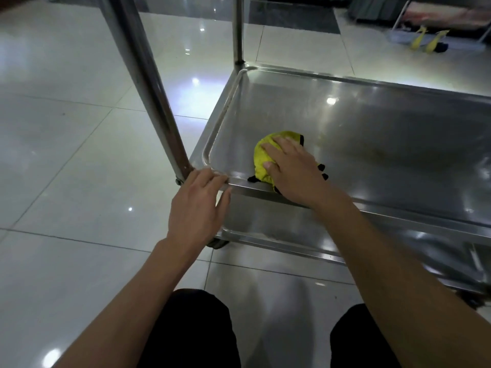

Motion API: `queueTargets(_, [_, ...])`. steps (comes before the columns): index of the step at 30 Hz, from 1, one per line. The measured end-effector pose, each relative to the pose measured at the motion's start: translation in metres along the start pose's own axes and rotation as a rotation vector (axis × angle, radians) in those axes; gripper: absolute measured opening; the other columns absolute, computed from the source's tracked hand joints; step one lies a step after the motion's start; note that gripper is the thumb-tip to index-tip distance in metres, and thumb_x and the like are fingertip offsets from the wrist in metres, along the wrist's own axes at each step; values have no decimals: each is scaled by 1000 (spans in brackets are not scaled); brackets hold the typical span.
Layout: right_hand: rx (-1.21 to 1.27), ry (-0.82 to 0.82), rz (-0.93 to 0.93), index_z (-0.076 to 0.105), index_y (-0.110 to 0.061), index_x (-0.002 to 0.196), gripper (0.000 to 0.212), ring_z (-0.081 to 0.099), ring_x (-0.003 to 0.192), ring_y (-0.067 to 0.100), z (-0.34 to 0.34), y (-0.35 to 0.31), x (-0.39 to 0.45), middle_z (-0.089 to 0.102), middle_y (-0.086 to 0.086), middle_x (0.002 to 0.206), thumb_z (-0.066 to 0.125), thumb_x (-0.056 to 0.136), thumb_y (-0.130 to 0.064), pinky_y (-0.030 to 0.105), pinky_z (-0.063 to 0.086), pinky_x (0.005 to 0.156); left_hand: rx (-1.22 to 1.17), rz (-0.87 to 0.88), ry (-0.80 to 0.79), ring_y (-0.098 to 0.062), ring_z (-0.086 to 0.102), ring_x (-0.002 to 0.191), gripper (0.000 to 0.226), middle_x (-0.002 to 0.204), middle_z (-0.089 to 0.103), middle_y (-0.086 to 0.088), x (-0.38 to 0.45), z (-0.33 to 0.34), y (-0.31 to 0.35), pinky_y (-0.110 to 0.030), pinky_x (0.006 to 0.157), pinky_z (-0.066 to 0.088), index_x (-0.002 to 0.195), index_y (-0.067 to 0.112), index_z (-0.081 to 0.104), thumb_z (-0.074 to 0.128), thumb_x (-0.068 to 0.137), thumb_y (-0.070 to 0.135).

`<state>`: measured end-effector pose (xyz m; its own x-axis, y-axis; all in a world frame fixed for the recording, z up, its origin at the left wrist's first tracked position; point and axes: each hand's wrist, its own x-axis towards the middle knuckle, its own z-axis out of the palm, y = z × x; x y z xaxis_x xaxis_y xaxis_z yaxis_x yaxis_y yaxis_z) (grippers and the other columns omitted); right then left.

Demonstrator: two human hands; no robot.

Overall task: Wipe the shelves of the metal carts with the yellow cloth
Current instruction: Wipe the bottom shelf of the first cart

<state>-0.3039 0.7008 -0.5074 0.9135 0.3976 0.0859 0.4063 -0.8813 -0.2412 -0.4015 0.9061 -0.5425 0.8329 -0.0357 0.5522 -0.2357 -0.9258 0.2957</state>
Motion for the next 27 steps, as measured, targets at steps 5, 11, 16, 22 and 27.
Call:
queueTargets(5, [116,-29,-32,38,-32,148,46,17,148,24,14,-44,30,24,-1,161,39,103,-36,42,16,119,-53,38,-14,-16,55,110,22,114,67,0,-3,-7,-6,-23,81,42,111,15,70,64,90,13])
queueTargets(11, [188,-90,-103,40,-34,148,46,17,148,23,22,-78,61,25,-4,161,42,102,-30,45,17,120,-62,55,-77,-23,61,103,27,116,65,-5,-3,-9,-11,-26,76,47,113,9,70,62,88,8])
queueTargets(16, [151,-31,-92,43,-31,147,45,24,145,24,21,-64,44,31,-2,158,43,101,-29,43,21,118,-20,-10,-114,-24,58,106,30,116,60,-6,-7,-10,-4,-31,70,50,115,11,68,66,85,11])
queueTargets(22, [126,75,102,41,-30,148,47,27,143,24,8,-3,-11,32,-3,158,39,101,-29,43,24,116,-14,-130,-158,-27,58,102,23,107,59,-7,3,-13,10,-38,75,51,105,13,69,58,91,27])
queueTargets(27, [79,117,199,43,-28,146,46,31,141,24,-9,43,-47,35,-3,156,41,100,-30,44,27,115,78,-5,-225,-29,53,119,26,116,64,-2,22,0,56,-46,100,40,106,20,70,58,93,40])
